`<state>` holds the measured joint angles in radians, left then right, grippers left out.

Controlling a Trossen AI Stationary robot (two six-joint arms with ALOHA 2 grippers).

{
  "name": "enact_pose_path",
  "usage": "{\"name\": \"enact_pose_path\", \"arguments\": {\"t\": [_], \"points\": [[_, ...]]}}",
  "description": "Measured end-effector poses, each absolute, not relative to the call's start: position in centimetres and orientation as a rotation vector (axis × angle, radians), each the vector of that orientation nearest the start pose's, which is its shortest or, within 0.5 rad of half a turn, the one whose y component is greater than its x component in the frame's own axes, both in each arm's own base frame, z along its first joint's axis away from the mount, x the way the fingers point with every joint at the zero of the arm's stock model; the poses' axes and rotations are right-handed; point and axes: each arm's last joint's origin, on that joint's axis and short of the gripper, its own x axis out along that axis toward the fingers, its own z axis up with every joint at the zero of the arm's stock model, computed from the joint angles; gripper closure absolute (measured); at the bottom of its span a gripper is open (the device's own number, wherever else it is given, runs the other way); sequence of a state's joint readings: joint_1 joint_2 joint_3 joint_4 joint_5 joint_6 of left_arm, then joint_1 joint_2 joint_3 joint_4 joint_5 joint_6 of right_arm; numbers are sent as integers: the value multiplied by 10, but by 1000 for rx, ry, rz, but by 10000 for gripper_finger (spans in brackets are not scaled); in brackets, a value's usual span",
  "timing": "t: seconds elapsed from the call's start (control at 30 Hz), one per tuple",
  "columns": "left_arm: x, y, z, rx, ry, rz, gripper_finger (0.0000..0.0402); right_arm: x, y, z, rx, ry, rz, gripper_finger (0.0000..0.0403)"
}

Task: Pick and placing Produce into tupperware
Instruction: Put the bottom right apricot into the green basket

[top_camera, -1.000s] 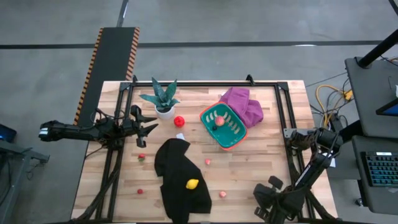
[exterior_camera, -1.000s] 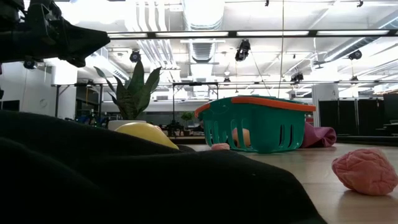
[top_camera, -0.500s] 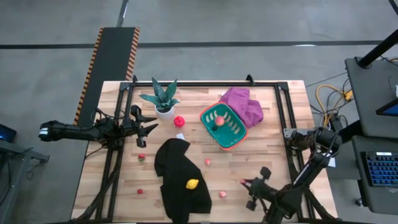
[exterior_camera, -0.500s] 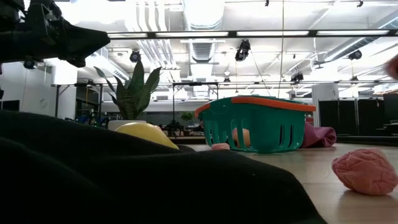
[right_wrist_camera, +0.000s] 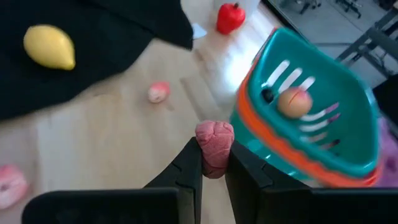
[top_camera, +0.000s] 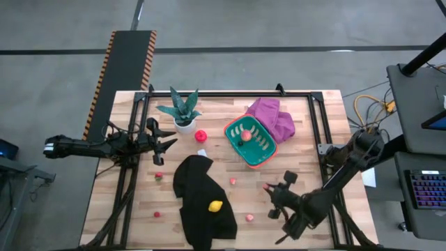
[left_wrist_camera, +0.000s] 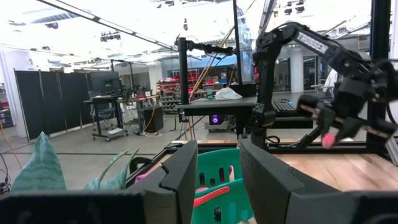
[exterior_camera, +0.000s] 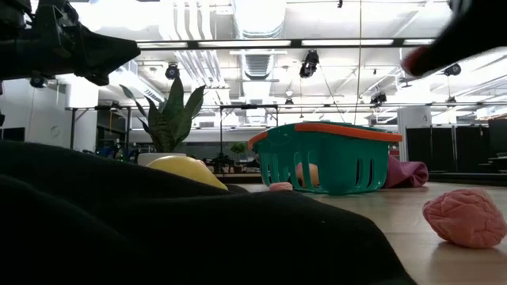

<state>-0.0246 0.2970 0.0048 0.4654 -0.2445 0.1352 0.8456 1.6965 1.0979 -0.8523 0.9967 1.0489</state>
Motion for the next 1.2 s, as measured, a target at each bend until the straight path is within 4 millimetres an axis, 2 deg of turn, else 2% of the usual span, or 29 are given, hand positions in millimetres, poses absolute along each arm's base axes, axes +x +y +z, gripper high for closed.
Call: {"name": "enact_pose_path", "arguments": {"t": [0.27, 0.4, 0.57, 0.8, 1.2], "points": [[114, 4, 184, 112, -152, 230, 294, 210, 165, 240, -180, 670, -444, 359], [114, 4, 184, 113, -152, 230, 294, 212, 141, 255, -130, 666, -349, 359], [114, 4, 184, 112, -153, 230, 294, 215, 101, 268, -49, 627, -268, 359], [114, 4, 184, 113, -152, 230, 294, 223, 49, 265, 8, 639, -252, 359], [114, 4, 183, 113, -150, 230, 294, 246, -18, 251, 83, 679, -428, 359]]}}
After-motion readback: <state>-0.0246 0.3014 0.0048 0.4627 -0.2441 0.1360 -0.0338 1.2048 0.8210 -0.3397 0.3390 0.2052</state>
